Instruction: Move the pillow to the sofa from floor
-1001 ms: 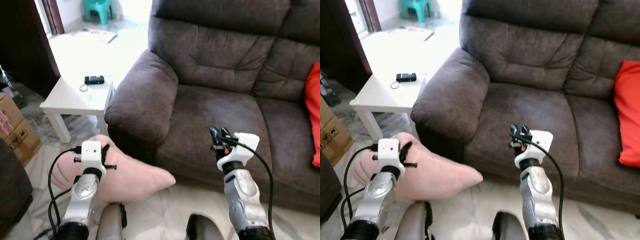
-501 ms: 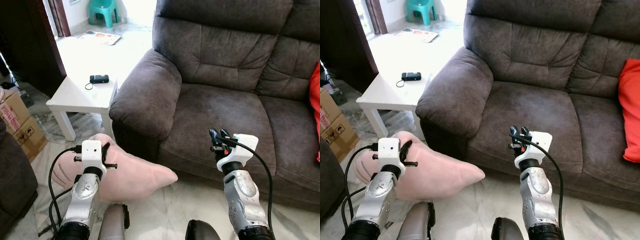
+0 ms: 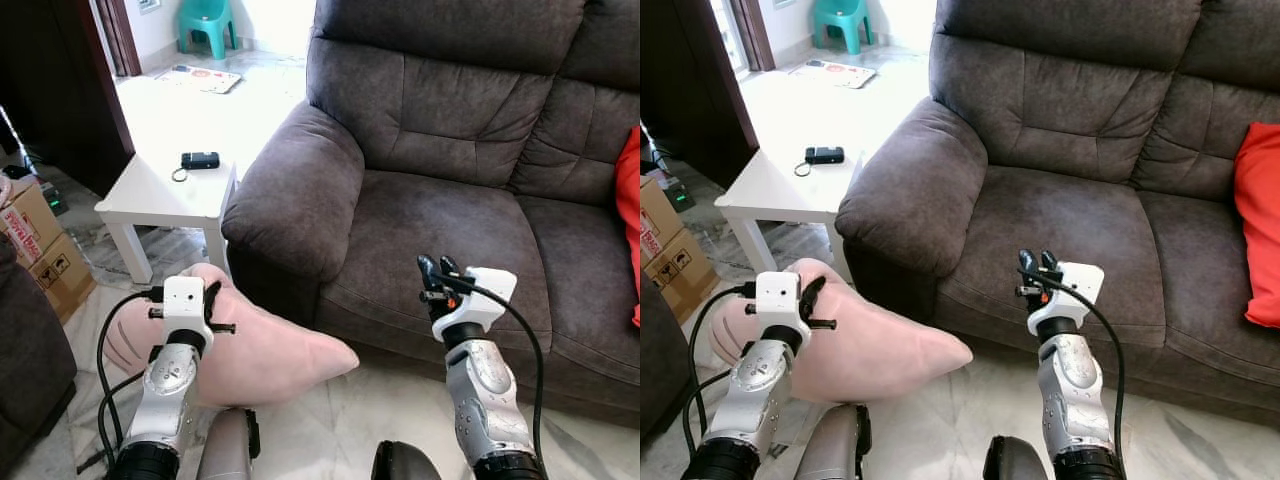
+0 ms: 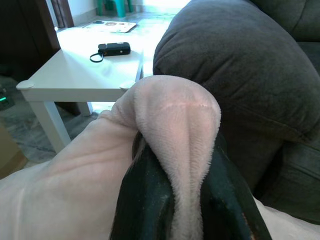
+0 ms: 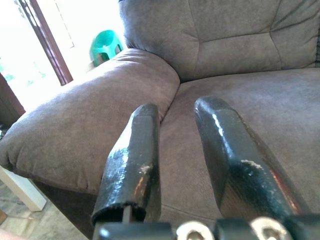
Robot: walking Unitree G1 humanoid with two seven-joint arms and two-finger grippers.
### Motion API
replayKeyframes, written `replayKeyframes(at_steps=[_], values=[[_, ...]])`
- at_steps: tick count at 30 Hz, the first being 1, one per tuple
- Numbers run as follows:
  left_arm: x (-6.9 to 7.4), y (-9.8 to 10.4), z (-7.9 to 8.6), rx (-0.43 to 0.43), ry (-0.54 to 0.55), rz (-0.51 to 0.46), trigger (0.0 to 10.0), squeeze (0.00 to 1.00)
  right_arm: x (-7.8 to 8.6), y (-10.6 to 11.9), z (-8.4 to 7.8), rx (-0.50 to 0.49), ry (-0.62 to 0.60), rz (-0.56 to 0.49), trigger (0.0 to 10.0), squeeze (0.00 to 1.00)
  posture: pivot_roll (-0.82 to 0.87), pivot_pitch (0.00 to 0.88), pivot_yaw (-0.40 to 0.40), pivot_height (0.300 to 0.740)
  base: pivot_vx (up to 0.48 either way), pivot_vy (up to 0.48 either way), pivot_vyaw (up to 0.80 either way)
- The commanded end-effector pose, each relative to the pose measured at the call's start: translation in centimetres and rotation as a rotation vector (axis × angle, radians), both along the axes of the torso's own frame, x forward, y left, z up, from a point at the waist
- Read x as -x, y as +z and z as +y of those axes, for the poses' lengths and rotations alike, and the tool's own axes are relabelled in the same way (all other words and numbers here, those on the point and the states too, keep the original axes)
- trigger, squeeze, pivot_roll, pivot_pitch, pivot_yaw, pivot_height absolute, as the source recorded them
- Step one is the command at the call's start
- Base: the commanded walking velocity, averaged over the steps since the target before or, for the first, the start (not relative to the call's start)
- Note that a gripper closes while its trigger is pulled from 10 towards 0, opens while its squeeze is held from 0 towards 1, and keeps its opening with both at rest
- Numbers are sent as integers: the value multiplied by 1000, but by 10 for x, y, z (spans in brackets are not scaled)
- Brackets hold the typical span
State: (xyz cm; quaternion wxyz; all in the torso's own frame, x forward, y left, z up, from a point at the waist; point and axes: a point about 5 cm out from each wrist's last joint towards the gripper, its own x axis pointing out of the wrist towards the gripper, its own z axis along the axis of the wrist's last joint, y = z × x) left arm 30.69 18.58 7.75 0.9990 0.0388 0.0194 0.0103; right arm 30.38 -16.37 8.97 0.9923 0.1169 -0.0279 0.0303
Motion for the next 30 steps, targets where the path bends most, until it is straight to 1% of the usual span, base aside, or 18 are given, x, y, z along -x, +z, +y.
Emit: replayKeyframes(at_steps=[1, 2, 3, 5, 6, 7, 10, 12, 15, 27, 29, 30], values=[[-8, 26, -7, -2, -33, -119, 10000, 0, -1, 4, -3, 8, -10, -16, 10000, 0, 105, 0, -68, 646, 0, 0, 0], [-8, 26, -8, -3, -35, -119, 10000, 0, -1, 3, -3, 5, -12, -14, 10000, 0, 106, 0, -68, 656, 0, 0, 0], [-8, 26, -8, -3, -35, -119, 10000, 0, -1, 3, -3, 5, -12, -14, 10000, 0, 106, 0, -68, 656, 0, 0, 0], [-9, 27, -8, -4, -37, -119, 10000, 0, -2, 3, -2, 3, -13, -14, 10000, 0, 107, 0, -66, 676, 0, 0, 0], [-9, 27, -8, -4, -37, -119, 10000, 0, -2, 3, -2, 3, -13, -14, 10000, 0, 107, 0, -66, 676, 0, 0, 0], [-9, 27, -7, -7, -40, -120, 10000, 0, -1, 2, -2, 2, -14, -12, 10000, 0, 109, 0, -63, 691, 0, 0, 0], [-9, 28, -7, -7, -41, -121, 10000, 0, -1, 2, -1, 2, -14, -11, 10000, 0, 109, 0, -63, 701, 0, 0, 0], [-8, 27, -7, -11, -48, -118, 10000, 0, -1, 1, -1, 1, -13, -10, 10000, 0, 109, 0, -62, 721, 0, 0, 0], [-8, 28, -8, -12, -57, -118, 10000, 0, -1, 1, -1, 0, -13, -10, 10000, 0, 111, 0, -61, 740, 0, 0, 0], [-11, 34, -14, -1, -97, -122, 10000, 0, -3, 0, 0, 7, -1, 3, 10000, 0, 121, 0, -69, 740, 0, 0, 0], [-11, 36, -15, 1, -106, -122, 10000, 0, -4, -3, 0, 16, 26, 26, 10000, 0, 121, 0, -70, 740, 0, 0, 0], [-12, 36, -16, 2, -110, -123, 10000, 0, -3, -5, 0, 29, 57, 48, 10000, 0, 122, 0, -71, 740, 0, 0, 0]])
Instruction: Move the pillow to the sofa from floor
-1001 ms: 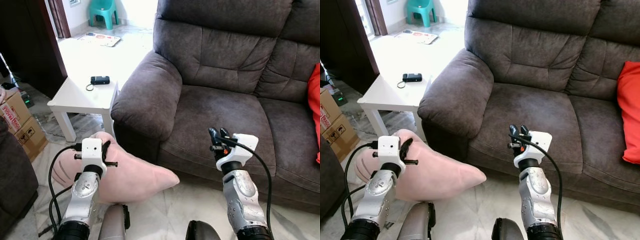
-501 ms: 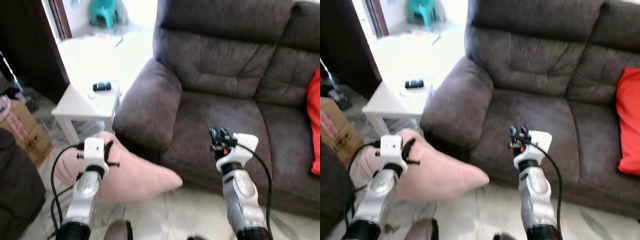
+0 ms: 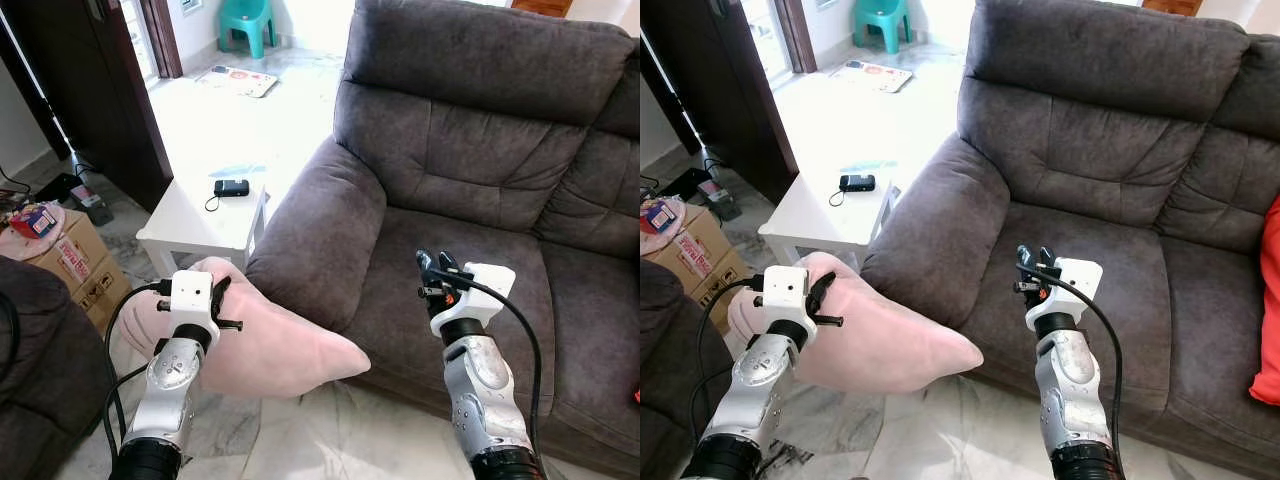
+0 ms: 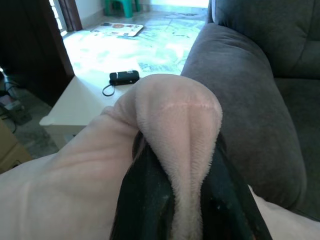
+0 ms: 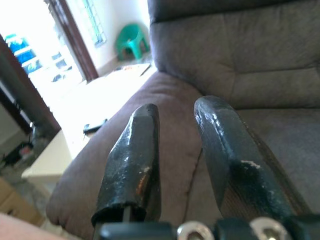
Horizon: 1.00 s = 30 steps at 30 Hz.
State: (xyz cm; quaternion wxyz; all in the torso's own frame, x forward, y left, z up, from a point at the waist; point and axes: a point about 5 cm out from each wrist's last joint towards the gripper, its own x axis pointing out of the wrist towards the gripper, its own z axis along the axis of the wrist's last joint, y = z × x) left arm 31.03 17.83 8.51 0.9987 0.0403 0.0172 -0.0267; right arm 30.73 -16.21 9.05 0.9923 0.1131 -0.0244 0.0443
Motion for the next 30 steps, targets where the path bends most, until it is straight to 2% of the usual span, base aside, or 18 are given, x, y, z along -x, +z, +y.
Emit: replayKeyframes(at_steps=[1, 5, 7, 8, 9, 11, 12, 14, 17, 24, 27, 30], values=[[-8, 29, -9, 9, -39, -121, 10000, 0, 1, -7, -2, 38, 38, 45, 10000, 0, 123, 0, -71, 740, 0, 0, 0], [-9, 30, -10, 12, -50, -122, 10000, 0, 2, -17, -11, 106, 51, 122, 10000, 0, 113, 0, -68, 740, 0, 0, 0], [-10, 32, -12, 21, -59, -122, 10000, 0, 7, -29, -11, 212, 154, 186, 10000, 0, 109, 0, -68, 740, 0, 0, 0], [-10, 32, -12, 21, -59, -122, 10000, 0, 7, -29, -11, 212, 154, 186, 10000, 0, 109, 0, -68, 740, 0, 0, 0], [-11, 34, -14, 30, -63, -123, 10000, 0, 11, -36, -9, 262, 213, 215, 10000, 0, 108, 0, -67, 740, 0, 0, 0], [-13, 37, -17, 37, -79, -124, 10000, 0, 16, -43, -9, 270, 259, 261, 10000, 0, 110, 0, -68, 740, 0, 0, 0], [-14, 42, -24, 49, -129, -126, 10000, 0, 21, -51, -8, 293, 307, 286, 10000, 0, 113, 0, -70, 740, 0, 0, 0], [-15, 43, -27, 51, -150, -126, 10000, 0, 23, -53, -8, 301, 327, 295, 10000, 0, 115, 0, -70, 740, 0, 0, 0], [-15, 51, -36, 63, -219, -133, 10000, 0, 29, -62, -7, 364, 404, 330, 10000, 0, 117, 0, -71, 740, 0, 0, 0], [-15, 55, -45, 79, -287, -121, 10000, 0, 34, -71, -8, 414, 469, 374, 10000, 0, 113, 0, -71, 740, 0, 0, 0], [-16, 56, -49, 83, -303, -120, 10000, 0, 42, -75, -7, 393, 538, 382, 10000, 0, 109, 0, -70, 740, 0, 0, 0], [-17, 58, -51, 83, -309, -117, 10000, 0, 53, -85, -9, 374, 614, 444, 10000, 0, 108, 0, -71, 740, 0, 0, 0]])
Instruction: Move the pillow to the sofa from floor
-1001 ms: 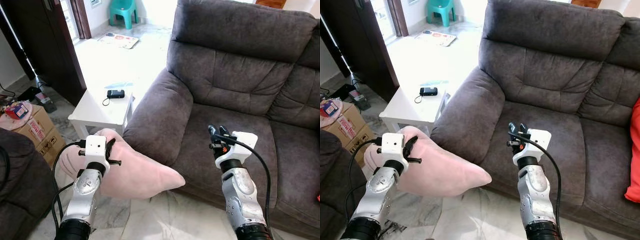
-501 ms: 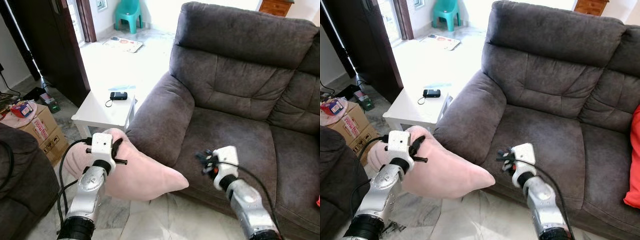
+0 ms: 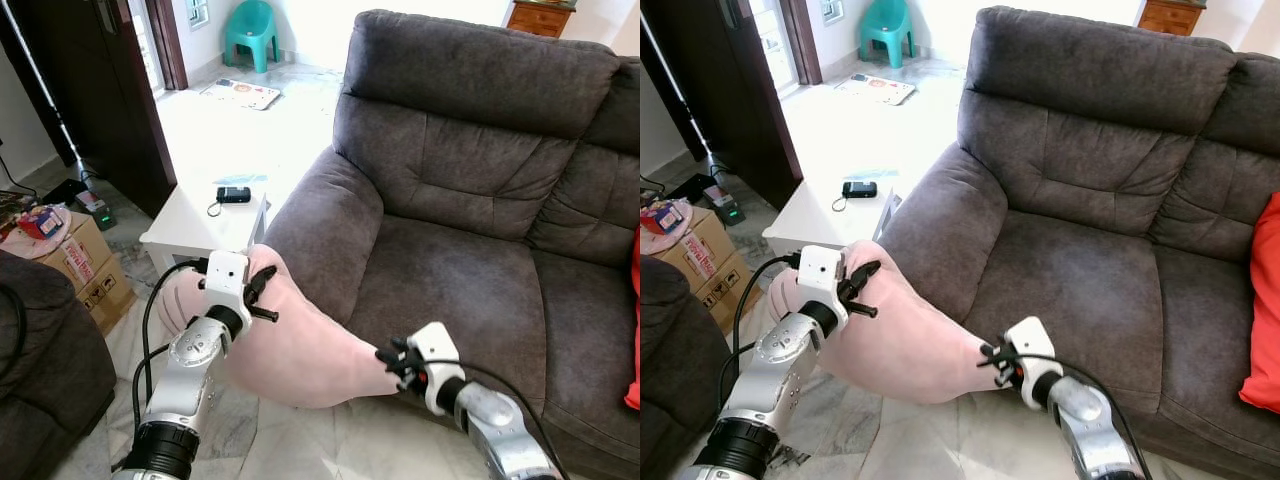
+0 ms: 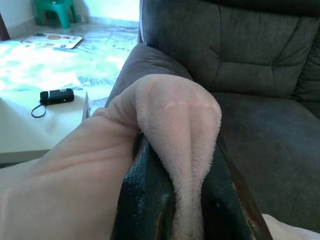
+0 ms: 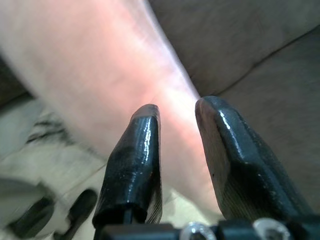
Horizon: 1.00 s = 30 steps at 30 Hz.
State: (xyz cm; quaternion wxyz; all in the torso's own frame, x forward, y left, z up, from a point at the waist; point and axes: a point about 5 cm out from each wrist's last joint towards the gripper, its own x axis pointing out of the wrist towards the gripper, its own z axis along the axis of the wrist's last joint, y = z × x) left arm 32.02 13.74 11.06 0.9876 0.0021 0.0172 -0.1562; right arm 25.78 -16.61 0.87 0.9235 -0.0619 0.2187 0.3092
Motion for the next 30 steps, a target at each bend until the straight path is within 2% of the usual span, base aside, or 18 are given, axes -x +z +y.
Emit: replayKeyframes(at_steps=[1, 5, 6, 8, 10, 11, 12, 13, 25, 30], values=[[-7, 34, -10, 21, -46, -130, 10000, 0, 7, -6, -5, 9, 37, 56, 10000, 0, 108, 0, -71, 740, 0, 0, 0], [-8, 36, -14, 25, -71, -133, 10000, 0, 21, -18, -9, 12, 86, 123, 10000, 0, 105, 0, -69, 740, 0, 0, 0], [-8, 36, -16, 26, -80, -133, 10000, 0, 22, -19, -11, 1, 72, 125, 10000, 0, 104, 0, -68, 740, 0, 0, 0], [-8, 38, -22, 34, -111, -133, 10000, 0, 17, -23, -27, 50, -61, 110, 10000, 0, 94, 0, -60, 740, 0, 0, 0], [-8, 38, -23, 34, -115, -133, 10000, 0, 17, -23, -29, 52, -79, 107, 10000, 0, 94, 0, -60, 740, 0, 0, 0], [-8, 38, -24, 35, -118, -133, 10000, 0, 15, -22, -31, 42, -111, 93, 10000, 596, 95, 0, -58, 740, 0, 0, 0], [-8, 38, -24, 36, -119, -132, 10000, 0, 14, -22, -32, 34, -129, 83, 10000, 596, 93, 0, -57, 740, 0, 0, 0], [-8, 38, -25, 37, -121, -132, 10000, 0, 13, -20, -31, 4, -145, 73, 10000, 1000, 91, 0, -56, 740, 0, 0, 0], [-8, 40, -29, 39, -151, -135, 10000, 0, 21, -33, -12, -18, -47, 124, 10000, 1000, 100, 0, -57, 740, 0, 0, 0], [-9, 41, -32, 41, -164, -138, 10000, 0, 25, -37, -13, 3, -46, 140, 10000, 1000, 99, 0, -55, 740, 0, 0, 0]])
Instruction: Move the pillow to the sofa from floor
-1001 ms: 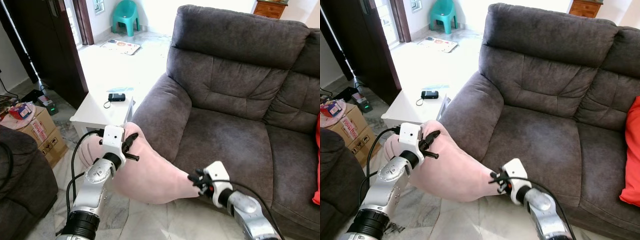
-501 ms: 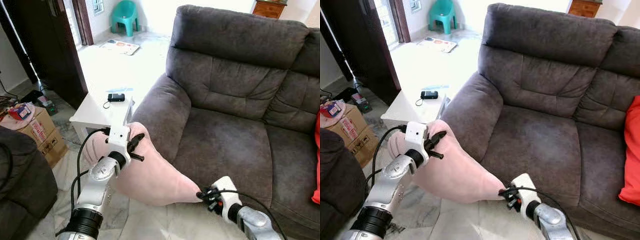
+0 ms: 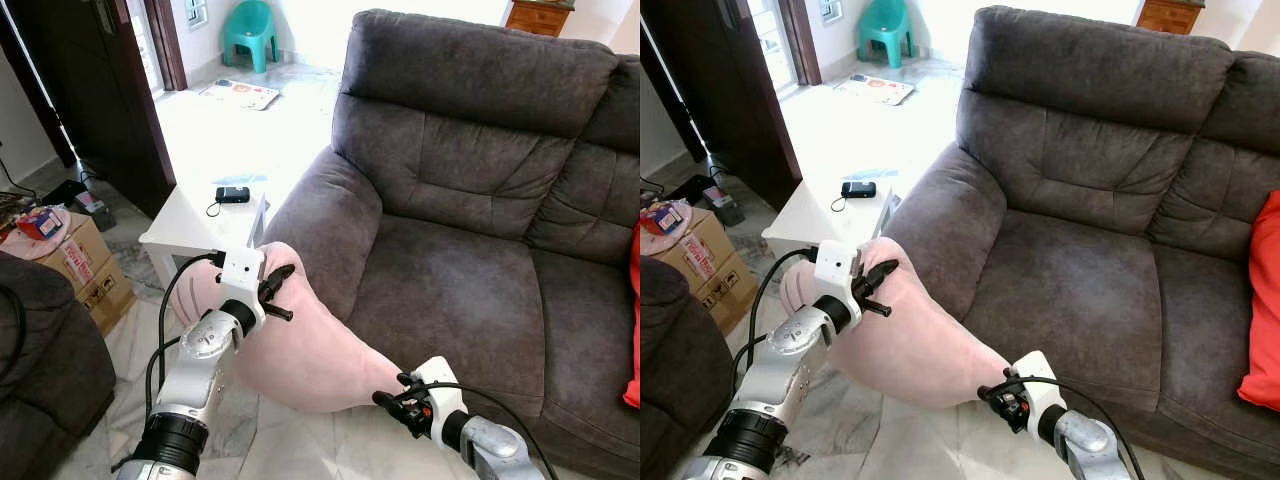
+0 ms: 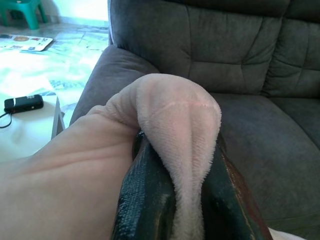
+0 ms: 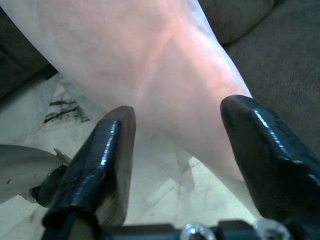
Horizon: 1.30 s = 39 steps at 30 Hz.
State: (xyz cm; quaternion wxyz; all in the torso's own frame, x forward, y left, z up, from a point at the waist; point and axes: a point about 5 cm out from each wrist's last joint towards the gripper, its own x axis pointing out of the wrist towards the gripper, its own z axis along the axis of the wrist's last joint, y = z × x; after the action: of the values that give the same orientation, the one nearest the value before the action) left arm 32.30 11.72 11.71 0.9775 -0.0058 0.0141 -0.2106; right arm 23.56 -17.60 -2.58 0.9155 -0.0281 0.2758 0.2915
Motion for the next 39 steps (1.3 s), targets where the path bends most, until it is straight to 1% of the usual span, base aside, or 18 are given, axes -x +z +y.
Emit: replayKeyframes(at_steps=[1, 6, 9, 14, 16, 20, 21, 22, 23, 24, 25, 27, 29, 36, 39], values=[[-6, 35, -12, 31, -53, -134, 10000, 0, 3, -3, -3, 20, 6, 16, 10000, 1000, 99, 0, -55, 740, 0, 0, 0], [-7, 35, -14, 31, -60, -135, 10000, 0, 2, -2, -3, 14, 10, -1, 10000, 1000, 100, 0, -59, 740, 0, 0, 0], [-7, 35, -15, 35, -62, -134, 10000, 0, 2, -3, -6, 44, 9, -2, 10000, 1000, 106, 0, -61, 740, 0, 0, 0], [-6, 36, -16, 39, -65, -134, 10000, 0, 0, -3, -7, 48, -21, -15, 10000, 1000, 107, 0, -61, 740, 0, 0, 0], [-6, 36, -16, 41, -65, -135, 10000, 0, -2, -2, -9, 78, -52, -36, 10000, 1000, 108, 0, -60, 740, 0, 0, 0], [-7, 37, -16, 43, -68, -135, 10000, 0, -5, -2, -11, 94, -85, -43, 10000, 1000, 108, 0, -58, 740, 0, 0, 0], [-7, 37, -17, 44, -70, -136, 10000, 0, -5, -3, -12, 110, -93, -38, 10000, 1000, 108, 0, -57, 740, 0, 0, 0], [-7, 38, -18, 45, -74, -136, 10000, 0, -2, -7, -12, 133, -86, -9, 10000, 1000, 108, 0, -57, 740, 0, 0, 0], [-7, 38, -18, 46, -76, -137, 10000, 0, 0, -8, -12, 137, -76, 5, 10000, 541, 109, 0, -57, 740, 0, 0, 0], [-7, 38, -19, 46, -77, -138, 10000, 0, 1, -9, -12, 138, -71, 12, 10000, 541, 109, 0, -57, 740, 0, 0, 0], [-8, 39, -20, 51, -82, -138, 10000, 0, 2, -10, -10, 119, -66, 19, 10000, 0, 112, 0, -56, 740, 0, 0, 0], [-8, 39, -20, 52, -82, -138, 10000, 0, 2, -11, -10, 115, -67, 18, 10000, 0, 112, 0, -56, 740, 0, 0, 0], [-8, 41, -22, 63, -95, -139, 10000, 0, 6, -14, -8, 118, -57, 36, 10000, 0, 111, 0, -54, 740, 0, 0, 0], [-8, 44, -22, 81, -115, -137, 10000, 0, 5, -15, -3, 111, -49, 34, 10000, 0, 122, 0, -56, 740, 0, 0, 0], [-6, 45, -24, 89, -141, -129, 10000, 0, 3, -14, -2, 120, -50, 27, 10000, 0, 122, 0, -56, 740, 0, 0, 0]])
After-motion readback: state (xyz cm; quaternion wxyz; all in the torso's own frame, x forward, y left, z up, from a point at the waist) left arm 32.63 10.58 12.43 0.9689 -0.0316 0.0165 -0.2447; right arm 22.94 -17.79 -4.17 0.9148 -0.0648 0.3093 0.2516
